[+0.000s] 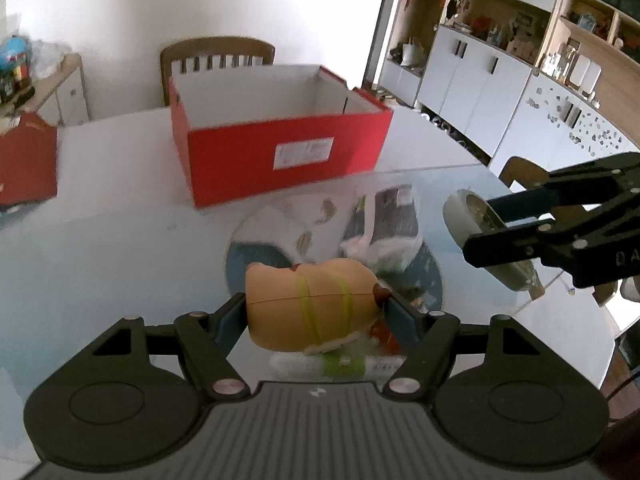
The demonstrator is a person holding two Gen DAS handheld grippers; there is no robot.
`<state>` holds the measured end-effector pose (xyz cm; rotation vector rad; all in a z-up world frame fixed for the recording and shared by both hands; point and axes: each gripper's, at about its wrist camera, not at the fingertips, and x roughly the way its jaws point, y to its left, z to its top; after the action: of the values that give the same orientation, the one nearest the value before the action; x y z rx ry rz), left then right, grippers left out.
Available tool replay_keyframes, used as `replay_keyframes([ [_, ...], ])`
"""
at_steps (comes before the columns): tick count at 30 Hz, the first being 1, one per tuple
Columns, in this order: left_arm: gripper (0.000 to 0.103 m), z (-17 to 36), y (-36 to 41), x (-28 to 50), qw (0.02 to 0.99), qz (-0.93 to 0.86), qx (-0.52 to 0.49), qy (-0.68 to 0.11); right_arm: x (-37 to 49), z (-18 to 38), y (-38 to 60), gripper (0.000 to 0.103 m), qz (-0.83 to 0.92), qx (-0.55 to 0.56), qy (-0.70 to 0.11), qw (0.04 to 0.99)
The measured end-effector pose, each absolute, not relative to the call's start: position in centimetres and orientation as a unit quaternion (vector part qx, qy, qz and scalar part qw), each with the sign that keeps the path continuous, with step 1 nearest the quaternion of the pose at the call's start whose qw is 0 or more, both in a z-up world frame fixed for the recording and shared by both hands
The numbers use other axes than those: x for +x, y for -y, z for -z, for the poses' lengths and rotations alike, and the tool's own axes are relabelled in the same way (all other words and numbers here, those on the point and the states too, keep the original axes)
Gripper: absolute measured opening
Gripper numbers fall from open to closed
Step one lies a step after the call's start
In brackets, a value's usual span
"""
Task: Organize objects
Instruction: 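Carry the plush toy and correction tape over the red box and lower them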
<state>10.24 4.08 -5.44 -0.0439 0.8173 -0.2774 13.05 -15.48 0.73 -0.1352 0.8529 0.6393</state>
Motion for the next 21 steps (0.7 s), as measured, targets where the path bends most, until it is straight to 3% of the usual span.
replay_keyframes([
  [21, 0.074, -2.5, -4.3, 21.5, 0.934, 0.096, 0.013, -0.345, 24.2, -5.7, 17.6, 0.050, -0.318, -0.108, -0.341, 0.878],
])
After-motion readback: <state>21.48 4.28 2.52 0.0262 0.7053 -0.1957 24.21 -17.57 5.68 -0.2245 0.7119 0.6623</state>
